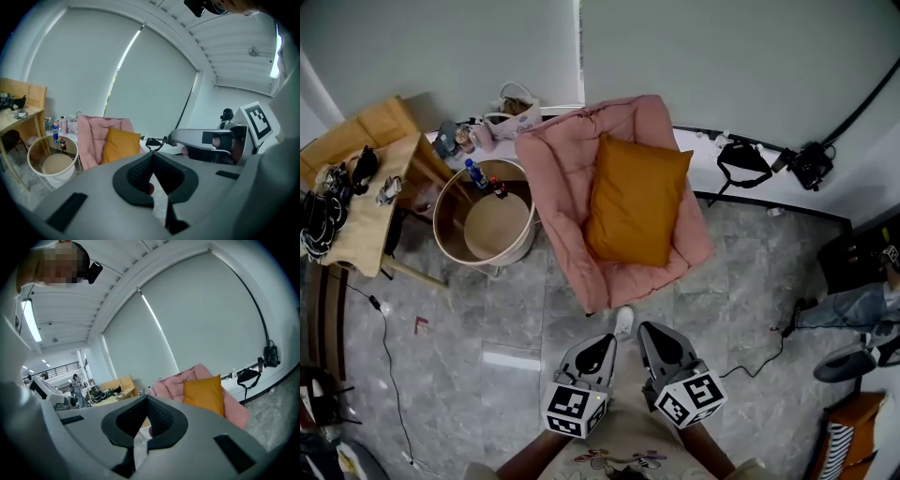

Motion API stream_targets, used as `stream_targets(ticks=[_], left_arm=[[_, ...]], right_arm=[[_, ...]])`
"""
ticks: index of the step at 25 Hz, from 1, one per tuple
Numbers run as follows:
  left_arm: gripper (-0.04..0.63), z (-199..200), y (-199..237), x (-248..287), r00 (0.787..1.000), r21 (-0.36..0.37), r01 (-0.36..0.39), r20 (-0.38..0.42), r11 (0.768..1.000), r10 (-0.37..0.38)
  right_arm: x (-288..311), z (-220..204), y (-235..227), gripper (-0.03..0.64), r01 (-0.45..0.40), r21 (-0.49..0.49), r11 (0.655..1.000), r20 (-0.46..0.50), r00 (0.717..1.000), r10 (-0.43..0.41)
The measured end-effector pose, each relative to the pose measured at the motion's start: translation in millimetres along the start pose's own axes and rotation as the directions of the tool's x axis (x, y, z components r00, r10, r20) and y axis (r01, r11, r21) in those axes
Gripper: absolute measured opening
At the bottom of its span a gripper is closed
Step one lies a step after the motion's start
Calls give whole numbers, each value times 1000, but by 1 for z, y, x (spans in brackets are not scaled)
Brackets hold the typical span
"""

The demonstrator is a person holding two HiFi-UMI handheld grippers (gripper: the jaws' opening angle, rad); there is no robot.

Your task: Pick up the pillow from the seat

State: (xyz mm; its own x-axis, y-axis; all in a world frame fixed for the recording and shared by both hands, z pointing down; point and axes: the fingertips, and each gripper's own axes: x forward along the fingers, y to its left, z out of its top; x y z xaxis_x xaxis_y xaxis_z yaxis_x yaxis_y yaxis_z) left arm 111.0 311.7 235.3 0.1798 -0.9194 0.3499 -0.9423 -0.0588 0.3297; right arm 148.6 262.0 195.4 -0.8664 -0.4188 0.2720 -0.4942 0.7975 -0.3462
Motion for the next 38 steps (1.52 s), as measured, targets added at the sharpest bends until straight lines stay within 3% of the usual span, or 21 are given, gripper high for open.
stream_targets(ticks=[12, 18, 27, 38], left_arm=[[5, 58, 28, 127, 999, 17, -21, -47, 1000, 22], [5, 83, 40, 166, 994, 19, -99, -45, 995, 99], [5, 85, 53, 186, 982, 22, -178, -63, 984, 179], [5, 84, 70, 211, 986, 50, -146, -77, 988, 150]], right_arm=[[78, 64, -109, 20, -11, 1, 1000, -29, 1000, 11], [108, 81, -156, 20, -42, 3, 999, -58, 997, 42], [144, 107, -180, 20, -129, -50, 990, -49, 991, 126], [164, 110, -194, 20, -106, -64, 992, -51, 993, 103]])
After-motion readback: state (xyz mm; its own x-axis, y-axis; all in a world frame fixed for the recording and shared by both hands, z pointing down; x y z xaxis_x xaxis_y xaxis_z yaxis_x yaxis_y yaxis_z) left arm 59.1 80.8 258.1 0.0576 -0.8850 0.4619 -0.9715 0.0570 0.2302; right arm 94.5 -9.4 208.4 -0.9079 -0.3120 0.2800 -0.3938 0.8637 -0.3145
